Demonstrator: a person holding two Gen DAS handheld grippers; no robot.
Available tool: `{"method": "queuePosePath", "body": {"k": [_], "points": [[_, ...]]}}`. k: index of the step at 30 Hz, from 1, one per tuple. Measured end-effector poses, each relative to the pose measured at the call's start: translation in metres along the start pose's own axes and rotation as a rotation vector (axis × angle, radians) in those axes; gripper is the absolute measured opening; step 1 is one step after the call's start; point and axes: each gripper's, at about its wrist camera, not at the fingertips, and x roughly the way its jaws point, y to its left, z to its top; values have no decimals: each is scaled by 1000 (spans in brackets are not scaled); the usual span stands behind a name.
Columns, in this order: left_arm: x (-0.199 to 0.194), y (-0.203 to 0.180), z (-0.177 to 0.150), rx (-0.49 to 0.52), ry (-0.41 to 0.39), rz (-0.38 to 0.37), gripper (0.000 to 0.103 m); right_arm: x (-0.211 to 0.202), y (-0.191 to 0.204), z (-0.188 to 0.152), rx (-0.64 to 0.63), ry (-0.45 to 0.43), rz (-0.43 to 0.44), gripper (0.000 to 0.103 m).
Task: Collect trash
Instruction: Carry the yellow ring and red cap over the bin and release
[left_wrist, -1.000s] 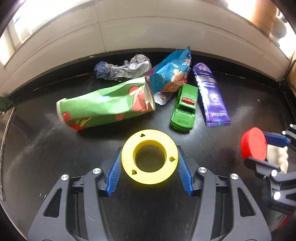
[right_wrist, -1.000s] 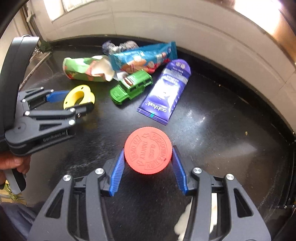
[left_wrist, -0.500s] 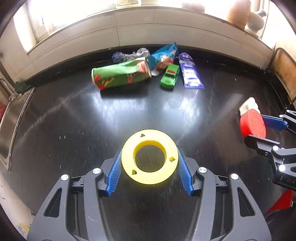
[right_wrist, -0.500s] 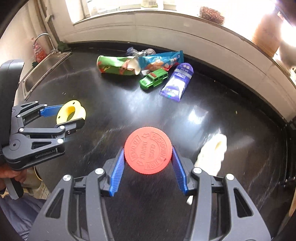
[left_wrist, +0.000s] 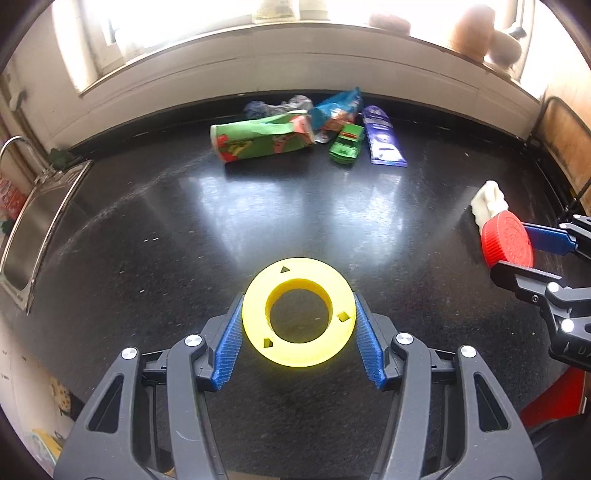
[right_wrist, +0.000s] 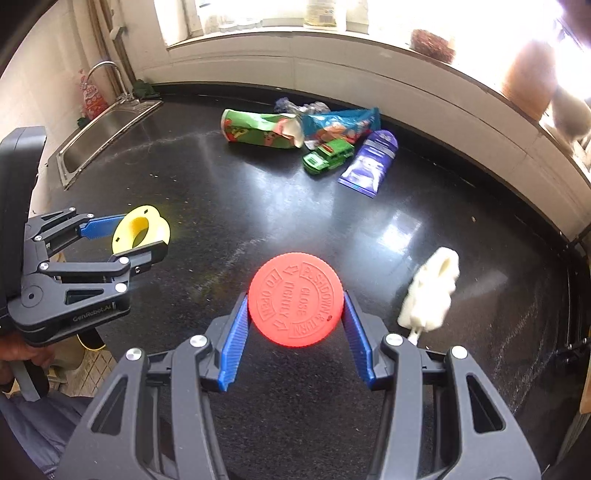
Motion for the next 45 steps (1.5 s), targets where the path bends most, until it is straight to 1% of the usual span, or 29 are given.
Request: {"method": "queuePosePath", "body": {"k": [3, 8, 9, 12, 14, 17, 18, 20, 22, 24, 27, 30, 35, 37, 40, 45], "points": [[-8, 18, -5, -40, -10, 28, 55, -1, 16, 9, -37, -7, 19, 49], [-28, 60, -23, -145, -23, 101, 55, 3, 62, 35, -135, -21, 93, 49], [-33, 72, -30, -170, -26, 126, 55, 6, 84, 45, -182, -20, 129, 49], [-48, 103, -51, -245, -30, 192, 55, 15, 136, 61, -292, -12, 204, 50], [-58, 123, -66, -296, -26, 231, 55, 19, 167, 67, -345, -1, 251, 49], [-74, 156, -95, -397, -16, 293, 55, 26, 227, 74, -452, 25, 344, 49], [-80, 171, -110, -447, -9, 320, 55, 29, 246, 75, -484, 36, 374, 50], [-88, 190, -129, -509, 0, 349, 55, 33, 279, 76, -534, 57, 423, 50], [-96, 212, -158, -592, 17, 387, 55, 36, 318, 76, -594, 79, 477, 49], [-103, 229, -181, -662, 25, 413, 55, 39, 358, 74, -652, 105, 533, 49], [-110, 254, -219, -769, 35, 444, 55, 46, 403, 71, -708, 144, 587, 50], [-110, 273, -247, -842, 37, 454, 55, 58, 452, 67, -768, 186, 625, 49], [-102, 299, -275, -924, 13, 438, 55, 88, 508, 64, -790, 292, 654, 50], [-96, 311, -284, -958, 1, 423, 55, 101, 526, 62, -795, 328, 648, 50], [-86, 320, -289, -983, -6, 412, 55, 116, 547, 63, -802, 361, 636, 50], [-76, 332, -300, -996, 1, 404, 55, 130, 570, 65, -815, 380, 625, 50]]}}
